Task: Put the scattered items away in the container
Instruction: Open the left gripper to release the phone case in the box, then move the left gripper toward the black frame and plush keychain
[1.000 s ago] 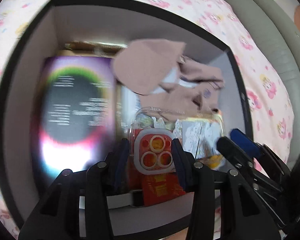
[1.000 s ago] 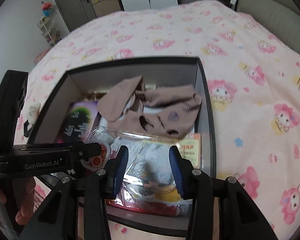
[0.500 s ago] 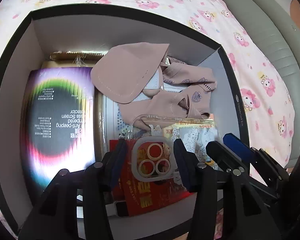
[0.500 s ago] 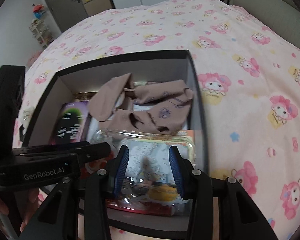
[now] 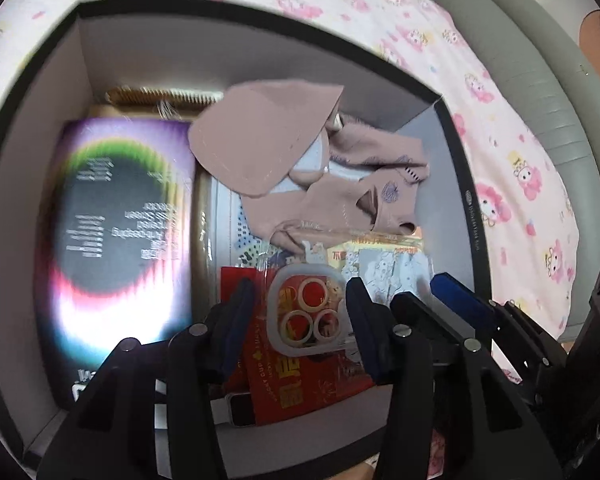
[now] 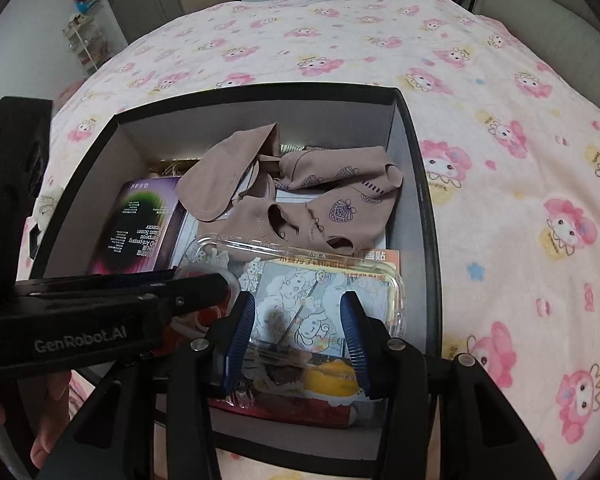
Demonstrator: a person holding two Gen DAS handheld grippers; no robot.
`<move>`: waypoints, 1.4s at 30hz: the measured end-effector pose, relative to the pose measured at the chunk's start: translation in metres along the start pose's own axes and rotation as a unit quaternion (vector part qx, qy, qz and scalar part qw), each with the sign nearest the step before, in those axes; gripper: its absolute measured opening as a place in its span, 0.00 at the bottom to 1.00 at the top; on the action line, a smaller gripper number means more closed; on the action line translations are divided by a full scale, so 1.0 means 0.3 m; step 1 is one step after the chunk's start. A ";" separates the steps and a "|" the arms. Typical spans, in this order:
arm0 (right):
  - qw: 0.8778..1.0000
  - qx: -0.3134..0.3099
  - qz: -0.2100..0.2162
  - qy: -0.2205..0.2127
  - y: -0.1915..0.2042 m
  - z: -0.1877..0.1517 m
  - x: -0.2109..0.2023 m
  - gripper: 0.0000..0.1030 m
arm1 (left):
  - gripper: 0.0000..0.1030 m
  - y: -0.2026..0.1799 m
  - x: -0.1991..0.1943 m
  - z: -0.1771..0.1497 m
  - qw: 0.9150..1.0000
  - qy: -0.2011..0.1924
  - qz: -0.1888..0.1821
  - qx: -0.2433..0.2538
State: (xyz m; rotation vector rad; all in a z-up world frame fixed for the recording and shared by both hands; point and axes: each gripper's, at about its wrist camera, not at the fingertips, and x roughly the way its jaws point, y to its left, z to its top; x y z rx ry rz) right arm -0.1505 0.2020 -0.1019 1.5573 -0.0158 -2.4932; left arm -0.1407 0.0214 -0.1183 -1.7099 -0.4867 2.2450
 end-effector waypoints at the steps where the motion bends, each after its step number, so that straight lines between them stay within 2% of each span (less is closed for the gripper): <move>1: 1.000 0.006 0.000 -0.002 -0.006 -0.001 -0.005 0.39 | 0.46 -0.003 -0.017 -0.005 1.000 -0.009 0.004 0.004; 7: 0.997 0.046 -0.010 -0.062 -0.044 -0.004 -0.111 0.39 | 0.46 -0.025 -0.137 -0.051 0.998 -0.064 0.010 0.028; 11: 0.992 0.071 -0.009 -0.103 -0.041 -0.030 -0.188 0.39 | 0.47 -0.069 -0.186 -0.073 0.996 -0.071 0.005 0.057; 15: 0.990 0.083 -0.005 -0.115 -0.013 -0.082 -0.235 0.39 | 0.46 -0.188 -0.159 -0.062 0.994 -0.072 0.011 0.086; 17: 0.989 0.080 -0.017 -0.125 0.013 -0.115 -0.273 0.39 | 0.47 -0.183 -0.195 -0.091 0.993 -0.075 0.011 0.093; 19: 0.989 0.076 -0.011 -0.127 0.030 -0.125 -0.292 0.39 | 0.47 -0.183 -0.225 -0.115 0.992 -0.079 0.009 0.094; 26: 0.990 0.043 -0.001 -0.134 0.142 -0.166 -0.381 0.39 | 0.46 -0.140 -0.352 -0.197 0.989 -0.099 0.015 0.108; 30: 0.990 0.026 0.010 -0.139 0.215 -0.190 -0.419 0.39 | 0.46 -0.082 -0.412 -0.237 0.990 -0.107 0.009 0.095; 42: 0.989 -0.033 0.037 -0.137 0.455 -0.205 -0.439 0.38 | 0.46 0.111 -0.548 -0.310 0.990 -0.131 0.027 0.053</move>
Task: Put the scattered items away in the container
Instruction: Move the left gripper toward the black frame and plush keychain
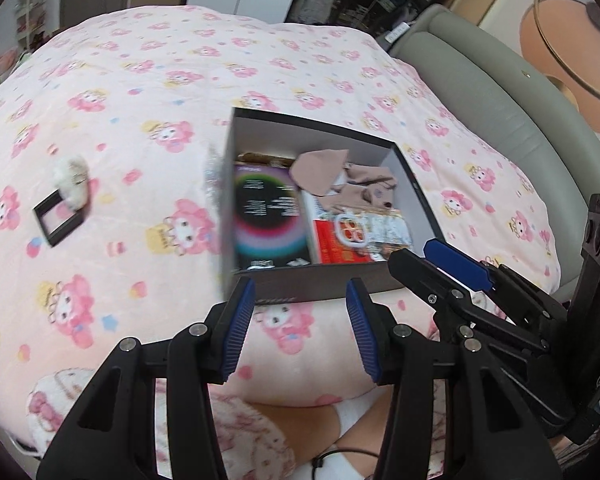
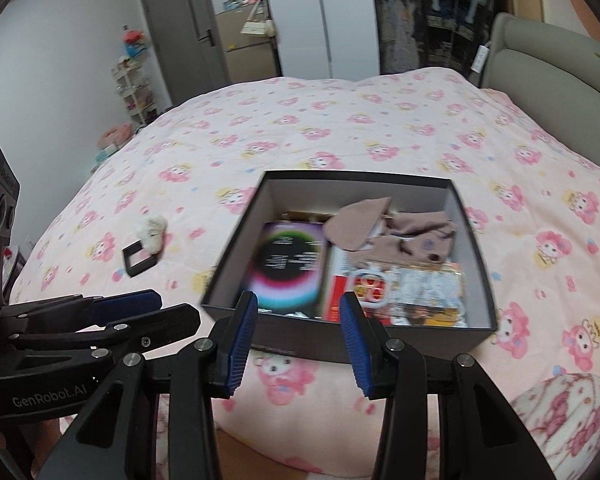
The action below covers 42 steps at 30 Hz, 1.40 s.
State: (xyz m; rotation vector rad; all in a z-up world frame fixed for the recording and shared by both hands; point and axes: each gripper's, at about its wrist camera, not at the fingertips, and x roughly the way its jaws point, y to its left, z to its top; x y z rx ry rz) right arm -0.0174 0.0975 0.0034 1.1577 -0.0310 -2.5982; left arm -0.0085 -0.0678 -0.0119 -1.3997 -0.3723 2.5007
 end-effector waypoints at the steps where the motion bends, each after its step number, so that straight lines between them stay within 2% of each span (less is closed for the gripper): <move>1: 1.000 -0.004 0.004 0.001 0.021 0.001 0.006 0.38 | 0.46 0.024 -0.011 -0.005 1.000 -0.002 0.004 -0.004; 15: 0.996 -0.056 0.049 0.042 0.310 0.017 0.167 0.37 | 0.46 0.344 -0.066 -0.044 0.996 -0.016 0.035 -0.082; 23: 0.991 -0.066 0.074 0.084 0.482 0.008 0.316 0.37 | 0.46 0.589 -0.052 -0.076 0.989 -0.014 0.053 -0.140; 27: 0.985 -0.079 0.095 0.119 0.574 0.021 0.427 0.37 | 0.46 0.711 -0.035 -0.069 0.984 -0.016 0.064 -0.167; 32: 0.979 -0.090 0.116 0.141 0.688 0.065 0.571 0.37 | 0.47 0.873 0.016 -0.022 0.978 -0.012 0.060 -0.202; 36: 0.972 -0.058 0.148 0.175 0.712 0.092 0.720 0.37 | 0.47 1.003 0.092 0.024 0.972 -0.001 0.063 -0.225; 38: 0.971 -0.050 0.140 0.185 0.720 0.102 0.807 0.37 | 0.46 1.067 0.135 0.041 0.969 0.002 0.063 -0.237; 42: 0.969 -0.038 0.139 0.199 0.734 0.127 0.943 0.37 | 0.46 1.174 0.199 0.063 0.961 0.002 0.038 -0.273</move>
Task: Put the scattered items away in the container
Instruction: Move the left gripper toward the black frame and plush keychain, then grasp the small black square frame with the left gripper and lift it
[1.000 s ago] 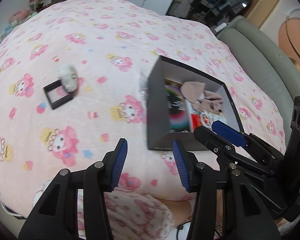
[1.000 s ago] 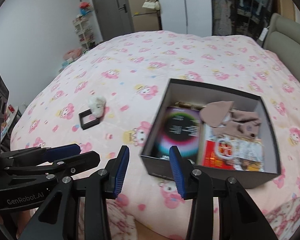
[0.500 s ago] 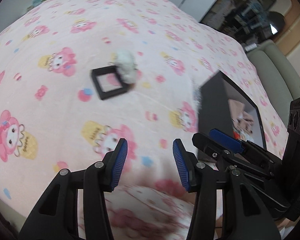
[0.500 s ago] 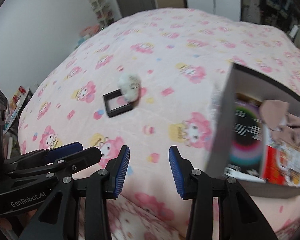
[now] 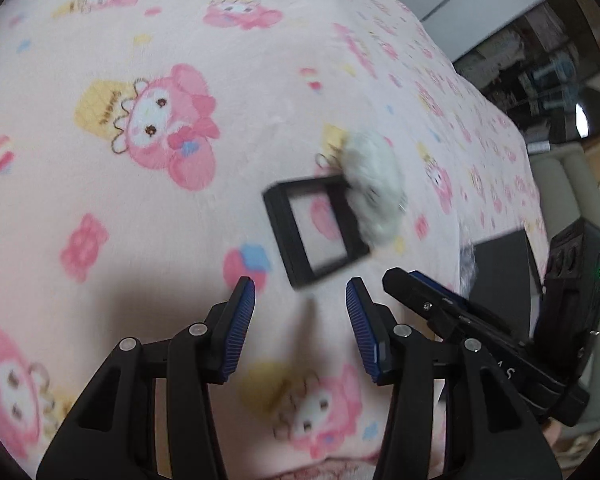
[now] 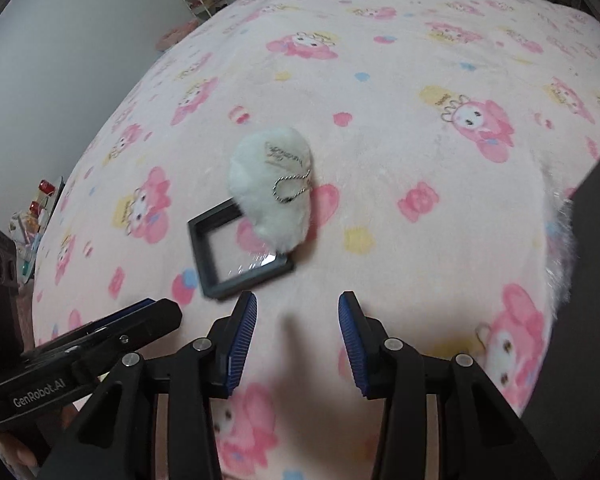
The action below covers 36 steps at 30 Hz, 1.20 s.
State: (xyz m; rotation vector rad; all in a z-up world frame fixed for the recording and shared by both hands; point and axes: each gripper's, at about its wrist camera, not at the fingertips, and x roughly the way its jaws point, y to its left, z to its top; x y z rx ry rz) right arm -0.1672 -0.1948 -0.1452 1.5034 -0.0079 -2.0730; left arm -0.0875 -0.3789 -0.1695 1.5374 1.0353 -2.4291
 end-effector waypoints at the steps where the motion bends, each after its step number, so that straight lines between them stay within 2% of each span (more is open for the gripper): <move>1: 1.000 0.002 0.005 0.004 -0.003 0.016 0.026 0.37 | 0.46 0.015 0.016 0.013 1.000 0.001 -0.001 -0.008; 6: 1.000 0.001 0.020 0.017 -0.013 0.050 0.126 0.38 | 0.46 0.077 0.100 0.069 0.999 0.007 -0.022 -0.042; 8: 0.999 0.004 0.036 0.009 -0.020 0.060 0.143 0.38 | 0.27 0.093 0.133 0.077 0.998 0.013 -0.029 -0.050; 10: 0.999 0.000 0.052 0.008 -0.017 0.068 0.167 0.37 | 0.21 0.097 0.138 0.072 0.997 0.018 -0.044 -0.057; 12: 0.997 0.001 0.071 0.019 -0.013 0.069 0.185 0.22 | 0.18 0.074 0.122 0.053 0.998 0.023 -0.046 -0.047; 14: 0.997 0.000 0.080 0.020 0.002 0.056 0.171 0.22 | 0.18 0.040 0.091 0.028 0.999 0.023 -0.031 -0.027; 19: 0.997 -0.006 0.081 0.014 0.017 -0.024 0.066 0.22 | 0.18 -0.040 -0.010 -0.056 0.999 0.031 -0.040 -0.004; 26: 0.998 0.000 0.070 -0.007 -0.021 -0.176 -0.192 0.22 | 0.19 -0.206 -0.151 -0.219 0.997 0.038 -0.058 0.037; 32: 0.999 -0.002 0.045 -0.030 -0.111 -0.360 -0.430 0.23 | 0.23 -0.391 -0.204 -0.419 0.992 0.062 -0.066 0.087; 34: 0.999 -0.004 0.036 -0.034 -0.141 -0.420 -0.479 0.24 | 0.23 -0.437 -0.197 -0.489 0.992 0.067 -0.073 0.077; 36: 0.999 -0.012 0.017 -0.038 -0.179 -0.499 -0.531 0.24 | 0.23 -0.502 -0.185 -0.576 0.990 0.075 -0.070 0.092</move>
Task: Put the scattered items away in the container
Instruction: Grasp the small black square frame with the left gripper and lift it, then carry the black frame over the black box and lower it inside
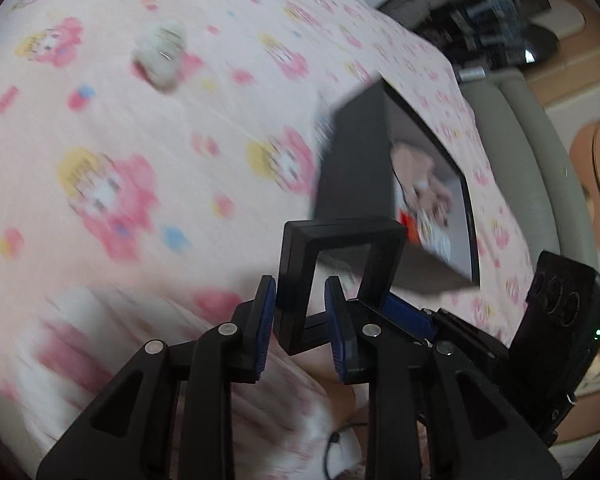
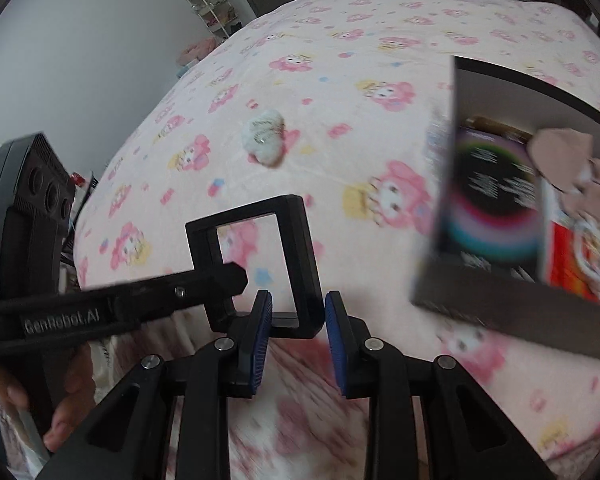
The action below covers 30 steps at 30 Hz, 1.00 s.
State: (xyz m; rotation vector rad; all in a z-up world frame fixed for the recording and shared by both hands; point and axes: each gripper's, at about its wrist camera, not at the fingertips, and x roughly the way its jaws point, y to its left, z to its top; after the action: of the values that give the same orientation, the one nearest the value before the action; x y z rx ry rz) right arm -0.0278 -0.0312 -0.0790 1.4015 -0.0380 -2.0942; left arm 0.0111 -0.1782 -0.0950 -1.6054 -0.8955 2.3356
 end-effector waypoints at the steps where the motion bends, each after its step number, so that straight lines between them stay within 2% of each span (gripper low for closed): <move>1: 1.000 -0.001 -0.007 -0.001 -0.021 -0.032 -0.026 0.24 | 0.23 -0.032 0.020 -0.027 1.000 0.006 0.002 0.009; 4: 1.000 0.021 -0.018 0.007 -0.121 -0.123 -0.087 0.24 | 0.24 -0.121 0.129 -0.081 0.998 0.050 -0.001 0.031; 7: 0.997 0.070 -0.012 0.017 -0.250 -0.182 -0.107 0.24 | 0.24 -0.182 0.230 -0.098 0.996 0.074 -0.002 0.052; 10: 0.993 0.113 -0.013 0.019 -0.367 -0.222 -0.107 0.24 | 0.24 -0.220 0.342 -0.103 0.993 0.097 0.000 0.073; 14: 0.987 0.158 -0.016 0.031 -0.486 -0.260 -0.056 0.24 | 0.24 -0.240 0.482 -0.097 0.987 0.133 0.025 0.088; 18: 0.983 0.177 -0.016 0.052 -0.543 -0.278 -0.008 0.24 | 0.24 -0.243 0.521 -0.098 0.983 0.138 0.049 0.107; 20: 0.980 0.188 -0.012 0.056 -0.554 -0.281 0.005 0.24 | 0.24 -0.240 0.516 -0.100 0.984 0.132 0.050 0.108; 23: 0.982 0.185 -0.010 0.041 -0.547 -0.276 -0.002 0.24 | 0.24 -0.229 0.491 -0.108 0.986 0.115 0.051 0.106; 26: 0.981 0.188 -0.023 0.027 -0.548 -0.275 -0.005 0.24 | 0.24 -0.225 0.479 -0.131 0.984 0.118 0.059 0.117; 30: 0.980 0.191 -0.016 0.046 -0.545 -0.274 0.037 0.24 | 0.24 -0.226 0.487 -0.147 0.983 0.114 0.076 0.125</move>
State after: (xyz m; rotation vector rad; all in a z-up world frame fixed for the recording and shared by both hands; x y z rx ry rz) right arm -0.0377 0.1207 -0.1810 1.7284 -0.4012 -2.1205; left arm -0.0218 -0.0402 -0.1834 -1.8363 -0.4275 2.1923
